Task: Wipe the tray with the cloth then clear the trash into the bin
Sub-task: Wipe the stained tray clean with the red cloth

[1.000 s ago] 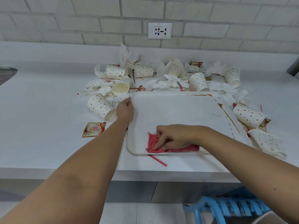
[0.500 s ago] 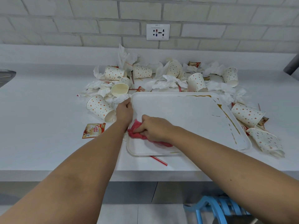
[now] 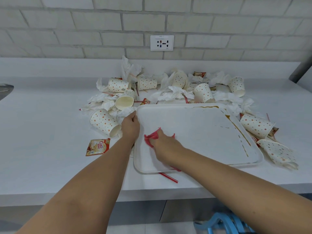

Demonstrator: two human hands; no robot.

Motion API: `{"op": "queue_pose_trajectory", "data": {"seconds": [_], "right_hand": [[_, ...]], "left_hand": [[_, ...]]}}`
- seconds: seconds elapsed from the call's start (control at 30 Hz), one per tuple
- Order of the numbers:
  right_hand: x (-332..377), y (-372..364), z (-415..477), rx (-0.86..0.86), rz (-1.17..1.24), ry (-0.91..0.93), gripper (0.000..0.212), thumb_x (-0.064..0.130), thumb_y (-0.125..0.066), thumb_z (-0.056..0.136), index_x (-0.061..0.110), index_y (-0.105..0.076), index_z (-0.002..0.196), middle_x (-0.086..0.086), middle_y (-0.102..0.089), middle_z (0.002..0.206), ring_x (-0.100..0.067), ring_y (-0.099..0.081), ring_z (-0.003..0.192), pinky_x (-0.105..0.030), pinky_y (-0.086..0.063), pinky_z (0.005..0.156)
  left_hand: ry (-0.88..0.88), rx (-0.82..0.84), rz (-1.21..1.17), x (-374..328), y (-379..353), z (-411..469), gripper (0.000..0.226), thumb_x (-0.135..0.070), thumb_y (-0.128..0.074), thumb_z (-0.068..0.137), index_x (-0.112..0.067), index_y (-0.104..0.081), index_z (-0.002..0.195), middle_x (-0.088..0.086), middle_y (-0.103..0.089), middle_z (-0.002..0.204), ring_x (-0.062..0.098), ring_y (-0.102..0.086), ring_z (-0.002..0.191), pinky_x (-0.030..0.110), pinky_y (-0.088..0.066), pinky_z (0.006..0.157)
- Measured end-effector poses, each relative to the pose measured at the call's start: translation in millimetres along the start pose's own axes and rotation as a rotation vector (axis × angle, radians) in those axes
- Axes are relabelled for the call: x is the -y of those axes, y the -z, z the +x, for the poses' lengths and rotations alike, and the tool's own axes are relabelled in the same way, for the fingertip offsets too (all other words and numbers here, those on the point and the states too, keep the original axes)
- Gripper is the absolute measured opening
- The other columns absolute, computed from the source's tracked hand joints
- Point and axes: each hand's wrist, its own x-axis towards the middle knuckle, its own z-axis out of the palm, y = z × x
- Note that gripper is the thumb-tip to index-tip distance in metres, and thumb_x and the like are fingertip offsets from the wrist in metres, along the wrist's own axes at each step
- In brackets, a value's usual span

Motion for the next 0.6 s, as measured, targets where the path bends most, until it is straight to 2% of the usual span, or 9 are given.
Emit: {"op": "queue_pose_trajectory", "data": {"seconds": [0.03,0.1,0.2,0.23,0.27,0.3,0.37,0.47,0.6], "right_hand": [[2,0,6,-0.022,-0.001,-0.002,0.04,0.0,-0.039,0.092,0.009,-0.051,0.129,-0.017,-0.026,0.142,-0.033,-0.054,0.094,-0.034,-0.04,0.072],[0,4,21,-0.057,0.019,-0.008,0.035,0.002,-0.04,0.092,0.009,-0.055,0.123,-0.015,-0.035,0.13,-0.03,-0.051,0.084,-0.034,-0.039,0.069],[-14,14,40,-0.068,0.063,-0.043,0.038,0.018,-0.04,0.097,0.023,-0.053,0.132,-0.012,-0.037,0.126,-0.035,-0.056,0.103,-0.04,-0.046,0.091],[-22,18,44,-0.072,0.072,-0.076,0.038,0.023,-0.038,0.099,0.026,-0.051,0.135,-0.012,-0.036,0.127,-0.035,-0.054,0.109,-0.041,-0.044,0.096],[-32,22,46,-0.081,0.077,-0.111,0.039,0.026,-0.036,0.1,0.029,-0.05,0.136,-0.012,-0.036,0.129,-0.034,-0.053,0.113,-0.042,-0.043,0.1],[-43,24,47,-0.086,0.072,-0.149,0.039,0.026,-0.036,0.1,0.029,-0.049,0.136,-0.012,-0.035,0.131,-0.034,-0.052,0.116,-0.041,-0.042,0.101],[-59,26,45,-0.069,0.039,-0.231,0.041,0.019,-0.036,0.098,0.026,-0.048,0.137,-0.013,-0.033,0.135,-0.032,-0.051,0.119,-0.038,-0.041,0.102],[-47,17,36,-0.045,0.048,-0.278,0.041,0.012,-0.037,0.095,0.016,-0.049,0.135,-0.014,-0.028,0.139,-0.034,-0.049,0.121,-0.041,-0.039,0.103],[5,7,34,-0.141,0.056,-0.198,0.044,0.002,-0.04,0.091,0.017,-0.049,0.132,-0.013,-0.033,0.134,-0.035,-0.046,0.12,-0.05,-0.027,0.108]], "left_hand": [[-0.008,0.004,-0.001,1,0,0,0.038,-0.009,-0.035,0.098,-0.009,-0.055,0.13,0.006,-0.065,0.113,0.018,-0.056,0.097,0.026,-0.042,0.09],[-0.012,0.005,-0.006,3,-1,2,0.038,-0.01,-0.035,0.098,-0.007,-0.057,0.128,0.007,-0.066,0.111,0.021,-0.058,0.101,0.031,-0.045,0.095],[-0.007,0.01,-0.016,2,-1,1,0.034,-0.005,-0.035,0.096,-0.002,-0.062,0.117,0.002,-0.063,0.089,0.02,-0.054,0.091,0.028,-0.041,0.086],[-0.001,0.009,-0.017,2,0,1,0.035,-0.005,-0.035,0.095,-0.003,-0.061,0.118,0.006,-0.064,0.092,0.021,-0.055,0.093,0.028,-0.041,0.087],[0.01,0.008,-0.019,1,0,1,0.036,-0.005,-0.036,0.096,-0.005,-0.059,0.123,0.01,-0.066,0.105,0.023,-0.056,0.1,0.028,-0.04,0.092],[0.028,0.007,-0.022,-1,0,-1,0.037,-0.007,-0.036,0.097,-0.005,-0.055,0.129,0.011,-0.063,0.121,0.024,-0.055,0.111,0.026,-0.037,0.097],[0.057,0.013,-0.032,-2,0,-1,0.038,-0.009,-0.035,0.099,-0.006,-0.049,0.135,0.01,-0.055,0.134,0.024,-0.05,0.124,0.022,-0.032,0.102],[0.054,0.019,-0.014,-1,0,1,0.04,-0.01,-0.035,0.099,-0.008,-0.048,0.136,0.012,-0.056,0.133,0.026,-0.052,0.122,0.03,-0.036,0.107],[0.047,0.036,0.011,2,-1,4,0.04,-0.009,-0.034,0.098,-0.008,-0.051,0.134,0.014,-0.061,0.125,0.029,-0.057,0.114,0.033,-0.043,0.101]]}}
